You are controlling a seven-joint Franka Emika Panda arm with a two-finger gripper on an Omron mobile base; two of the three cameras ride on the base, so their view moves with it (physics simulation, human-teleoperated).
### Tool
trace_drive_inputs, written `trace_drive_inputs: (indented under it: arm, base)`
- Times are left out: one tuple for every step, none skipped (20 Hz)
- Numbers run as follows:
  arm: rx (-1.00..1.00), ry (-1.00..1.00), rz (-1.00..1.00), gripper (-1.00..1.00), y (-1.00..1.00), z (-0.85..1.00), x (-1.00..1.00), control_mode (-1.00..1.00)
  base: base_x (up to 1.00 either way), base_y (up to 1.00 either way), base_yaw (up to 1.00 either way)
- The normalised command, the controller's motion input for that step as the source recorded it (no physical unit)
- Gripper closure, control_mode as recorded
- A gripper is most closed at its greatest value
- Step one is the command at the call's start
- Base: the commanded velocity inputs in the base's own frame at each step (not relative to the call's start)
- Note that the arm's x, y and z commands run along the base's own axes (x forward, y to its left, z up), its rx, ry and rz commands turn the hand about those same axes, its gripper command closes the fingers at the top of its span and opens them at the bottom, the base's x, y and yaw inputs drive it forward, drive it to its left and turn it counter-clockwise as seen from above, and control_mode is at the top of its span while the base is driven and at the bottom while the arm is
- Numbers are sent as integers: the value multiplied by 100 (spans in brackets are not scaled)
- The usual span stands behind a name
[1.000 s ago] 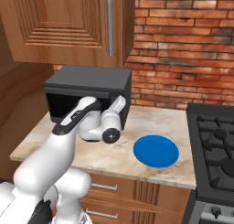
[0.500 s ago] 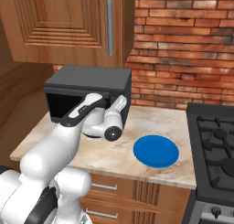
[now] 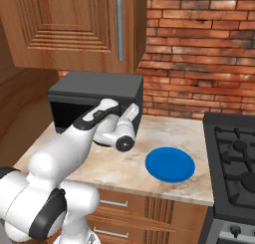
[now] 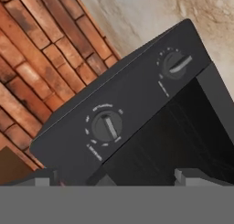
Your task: Pull the toaster oven rack outwards. Pick up the baguette from the plate and place it on the toaster oven rack. Close the toaster oven door fully and set the temperature to the lowest setting.
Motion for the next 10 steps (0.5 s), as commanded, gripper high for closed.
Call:
trace_drive_inputs:
  arm:
    - [0, 0, 1, -100, 0, -13, 17, -100]
    - [0, 0, 1, -100, 0, -13, 20, -100]
    - [0, 0, 1, -100, 0, -11, 19, -100]
    - [0, 0, 1, -100, 0, -9, 19, -100]
    - [0, 0, 1, -100, 0, -9, 21, -100]
    - [0, 0, 1, -100, 0, -9, 21, -100]
    - [0, 0, 1, -100, 0, -9, 21, -100]
    - [0, 0, 1, -100, 0, -8, 21, -100]
    - [0, 0, 1, -100, 0, -6, 21, -100]
    - [0, 0, 1, -100, 0, -7, 20, -100]
  base:
    - [0, 0, 0]
    - [0, 0, 0]
    - [0, 0, 0]
    - [0, 0, 0]
    - [0, 0, 0]
    - [0, 0, 0]
    - [0, 0, 0]
    - [0, 0, 0]
    - [0, 0, 0]
    - [0, 0, 0]
